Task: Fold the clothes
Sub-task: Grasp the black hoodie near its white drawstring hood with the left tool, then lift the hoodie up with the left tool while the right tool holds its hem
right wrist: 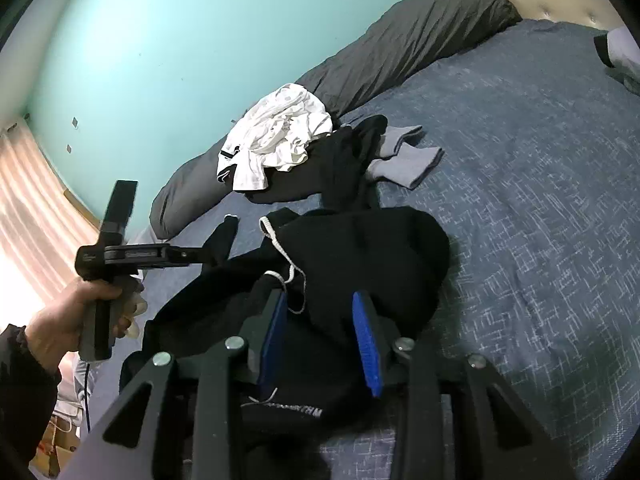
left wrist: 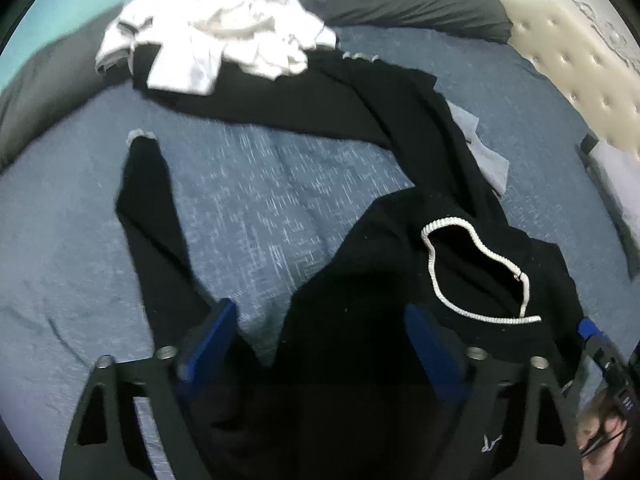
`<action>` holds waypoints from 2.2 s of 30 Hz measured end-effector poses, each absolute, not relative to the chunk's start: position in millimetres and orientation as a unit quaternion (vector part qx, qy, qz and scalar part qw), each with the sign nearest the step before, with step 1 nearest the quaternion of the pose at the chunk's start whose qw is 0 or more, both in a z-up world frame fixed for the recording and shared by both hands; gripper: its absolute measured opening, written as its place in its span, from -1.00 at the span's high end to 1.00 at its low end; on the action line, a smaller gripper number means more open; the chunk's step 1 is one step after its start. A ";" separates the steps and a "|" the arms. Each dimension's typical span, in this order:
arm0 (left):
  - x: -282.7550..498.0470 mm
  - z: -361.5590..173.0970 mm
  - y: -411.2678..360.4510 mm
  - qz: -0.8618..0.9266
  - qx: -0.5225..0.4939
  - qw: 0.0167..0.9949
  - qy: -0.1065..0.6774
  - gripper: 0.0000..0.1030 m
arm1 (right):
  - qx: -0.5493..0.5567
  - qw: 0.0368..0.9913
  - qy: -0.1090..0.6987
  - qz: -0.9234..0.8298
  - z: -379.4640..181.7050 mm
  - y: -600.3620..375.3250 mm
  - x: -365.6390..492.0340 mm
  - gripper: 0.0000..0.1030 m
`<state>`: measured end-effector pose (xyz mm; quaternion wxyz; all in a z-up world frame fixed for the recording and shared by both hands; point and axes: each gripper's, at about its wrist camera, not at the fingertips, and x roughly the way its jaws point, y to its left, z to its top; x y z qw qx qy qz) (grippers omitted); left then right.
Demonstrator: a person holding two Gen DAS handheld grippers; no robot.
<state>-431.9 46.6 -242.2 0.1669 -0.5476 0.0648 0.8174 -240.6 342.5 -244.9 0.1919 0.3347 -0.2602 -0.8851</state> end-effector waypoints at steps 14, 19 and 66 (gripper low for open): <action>-447.7 -271.8 56.5 0.795 -0.577 0.179 0.058 0.36 | 0.334 0.193 -0.278 -0.880 -245.9 345.7 -242.3 0.32; -439.5 -269.6 55.9 0.797 -0.570 0.187 0.067 0.69 | 0.335 0.193 -0.283 -0.878 -246.5 346.8 -244.0 0.32; -314.1 -194.4 -43.7 0.851 -0.480 0.214 -0.015 0.77 | 0.488 0.164 -0.057 -0.856 -241.8 268.5 -315.6 -0.01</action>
